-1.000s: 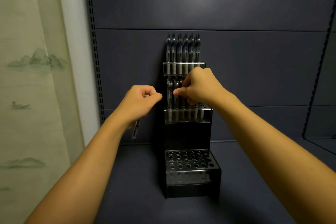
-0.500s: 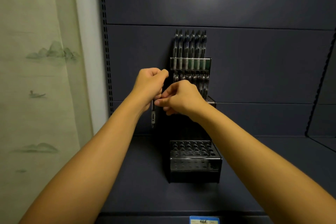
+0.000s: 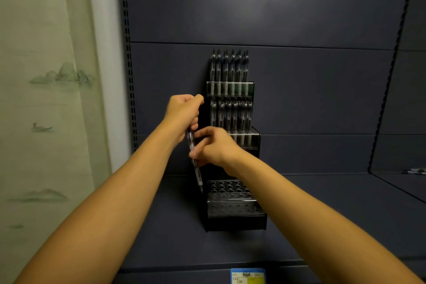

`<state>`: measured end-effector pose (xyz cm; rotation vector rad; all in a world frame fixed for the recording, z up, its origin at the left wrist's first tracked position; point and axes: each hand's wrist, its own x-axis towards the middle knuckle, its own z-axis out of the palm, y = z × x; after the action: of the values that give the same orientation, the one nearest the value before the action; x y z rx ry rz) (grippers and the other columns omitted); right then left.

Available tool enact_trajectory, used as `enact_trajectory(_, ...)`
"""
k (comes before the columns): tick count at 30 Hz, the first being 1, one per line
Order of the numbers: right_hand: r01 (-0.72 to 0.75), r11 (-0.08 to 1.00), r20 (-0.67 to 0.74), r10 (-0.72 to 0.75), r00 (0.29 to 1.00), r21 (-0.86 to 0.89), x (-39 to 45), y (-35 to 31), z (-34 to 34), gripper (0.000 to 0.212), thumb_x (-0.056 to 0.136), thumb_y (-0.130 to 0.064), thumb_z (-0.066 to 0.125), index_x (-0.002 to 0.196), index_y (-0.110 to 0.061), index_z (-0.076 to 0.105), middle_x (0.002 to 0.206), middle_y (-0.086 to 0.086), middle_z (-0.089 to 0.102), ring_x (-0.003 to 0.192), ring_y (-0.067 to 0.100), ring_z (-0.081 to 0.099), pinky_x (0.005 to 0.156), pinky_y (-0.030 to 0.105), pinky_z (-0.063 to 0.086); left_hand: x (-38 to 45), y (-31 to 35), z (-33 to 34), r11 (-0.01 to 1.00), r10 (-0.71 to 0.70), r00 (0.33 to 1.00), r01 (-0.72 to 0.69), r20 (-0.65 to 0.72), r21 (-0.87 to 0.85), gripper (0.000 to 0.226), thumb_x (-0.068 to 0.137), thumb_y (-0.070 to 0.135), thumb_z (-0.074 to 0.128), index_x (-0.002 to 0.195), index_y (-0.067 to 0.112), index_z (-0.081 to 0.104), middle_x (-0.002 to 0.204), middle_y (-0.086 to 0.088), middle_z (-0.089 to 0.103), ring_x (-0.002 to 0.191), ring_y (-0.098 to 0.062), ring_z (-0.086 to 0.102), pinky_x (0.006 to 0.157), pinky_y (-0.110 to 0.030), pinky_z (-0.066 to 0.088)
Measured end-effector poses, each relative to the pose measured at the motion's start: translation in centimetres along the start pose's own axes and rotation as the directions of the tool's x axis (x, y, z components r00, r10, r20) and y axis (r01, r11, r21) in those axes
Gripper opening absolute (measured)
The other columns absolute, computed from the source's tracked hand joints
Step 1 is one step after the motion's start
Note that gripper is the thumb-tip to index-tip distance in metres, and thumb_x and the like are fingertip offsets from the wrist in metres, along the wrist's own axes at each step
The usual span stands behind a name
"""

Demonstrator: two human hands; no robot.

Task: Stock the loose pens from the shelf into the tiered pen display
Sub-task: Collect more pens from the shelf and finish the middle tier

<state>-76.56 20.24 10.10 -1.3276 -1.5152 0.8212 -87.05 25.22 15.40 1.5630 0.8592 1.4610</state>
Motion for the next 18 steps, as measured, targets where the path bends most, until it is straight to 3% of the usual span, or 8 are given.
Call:
enact_trajectory(2,-0.034,0.997,0.055,0.038,0.998,-0.062,-0.9,0.3,-0.3,0.039,0.087,0.008,0.071,0.119,-0.012,0.060,0.086,0.013,0.071,0.085,0.030,0.074,0.076,0.045,0.064,0.5,-0.2,-0.4,1.000,0.019,1.000,-0.019,-0.019,0.021,0.036,0.091,0.015,0.058,0.061,0.020,0.040,0.051,0.001,0.031,0.043,-0.014,0.029,0.045,-0.029,0.028)
enact_trajectory(4,-0.059,0.996,0.104,0.066,0.992,-0.071,-1.7,0.2,-1.0,0.033,0.092,0.008,0.064,0.114,-0.015,0.059,0.095,0.018,0.069,0.077,0.027,0.073,0.069,0.040,0.063,1.0,-0.7,-0.8,0.987,0.062,0.997,-0.054,-0.049,0.152,0.032,0.089,0.021,0.059,0.061,0.019,0.044,0.053,-0.001,0.036,0.045,-0.015,0.035,0.046,-0.027,0.032)
enact_trajectory(6,-0.060,0.996,0.113,0.066,0.991,-0.059,-2.1,-0.4,-2.2,0.026,0.093,0.009,0.058,0.104,-0.015,0.058,0.091,0.017,0.069,0.068,0.022,0.069,0.065,0.036,0.062,1.2,-1.5,-1.1,0.948,0.096,0.992,-0.068,-0.077,0.311,0.034,0.088,0.026,0.060,0.058,0.020,0.045,0.054,0.000,0.041,0.049,-0.016,0.041,0.049,-0.027,0.036)
enact_trajectory(9,-0.041,0.999,0.031,0.042,0.999,-0.032,-2.1,-1.6,-4.4,0.021,0.094,0.007,0.054,0.091,-0.014,0.057,0.078,0.012,0.068,0.063,0.022,0.066,0.063,0.036,0.060,1.4,-3.2,-1.5,0.862,0.121,0.991,-0.075,-0.059,0.502,0.033,0.090,0.027,0.063,0.059,0.017,0.052,0.056,0.002,0.050,0.054,-0.014,0.047,0.054,-0.027,0.042)
enact_trajectory(13,-0.035,0.998,-0.074,0.039,0.997,0.053,-2.1,-3.3,-6.8,0.018,0.094,-0.003,0.048,0.088,-0.005,0.065,0.061,0.004,0.062,0.056,0.021,0.059,0.064,0.038,0.058,1.6,-6.1,-2.6,0.739,0.019,0.999,-0.037,0.033,0.672,0.031,0.089,0.031,0.064,0.065,0.016,0.055,0.067,-0.003,0.059,0.062,-0.020,0.056,0.068,-0.037,0.055)
enact_trajectory(16,0.001,0.994,-0.123,0.013,0.992,0.113,-1.8,-3.9,-7.8,0.020,0.093,-0.003,0.047,0.089,-0.003,0.067,0.076,0.013,0.071,0.065,0.028,0.066,0.063,0.038,0.059,1.2,-7.0,-2.9,0.621,-0.058,0.996,-0.017,0.067,0.784,0.030,0.089,0.035,0.064,0.066,0.018,0.055,0.073,-0.004,0.062,0.067,-0.024,0.059,0.066,-0.036,0.053)
enact_trajectory(18,0.045,0.981,-0.209,-0.085,0.974,-0.188,-1.9,-2.5,-7.3,0.018,0.094,-0.013,0.048,0.087,-0.009,0.065,0.084,0.014,0.072,0.074,0.032,0.066,0.069,0.041,0.057,0.4,-7.7,-2.6,0.564,-0.080,0.995,-0.010,0.067,0.826,0.029,0.090,0.035,0.062,0.068,0.018,0.054,0.074,-0.003,0.061,0.066,-0.022,0.056,0.062,-0.032,0.047)
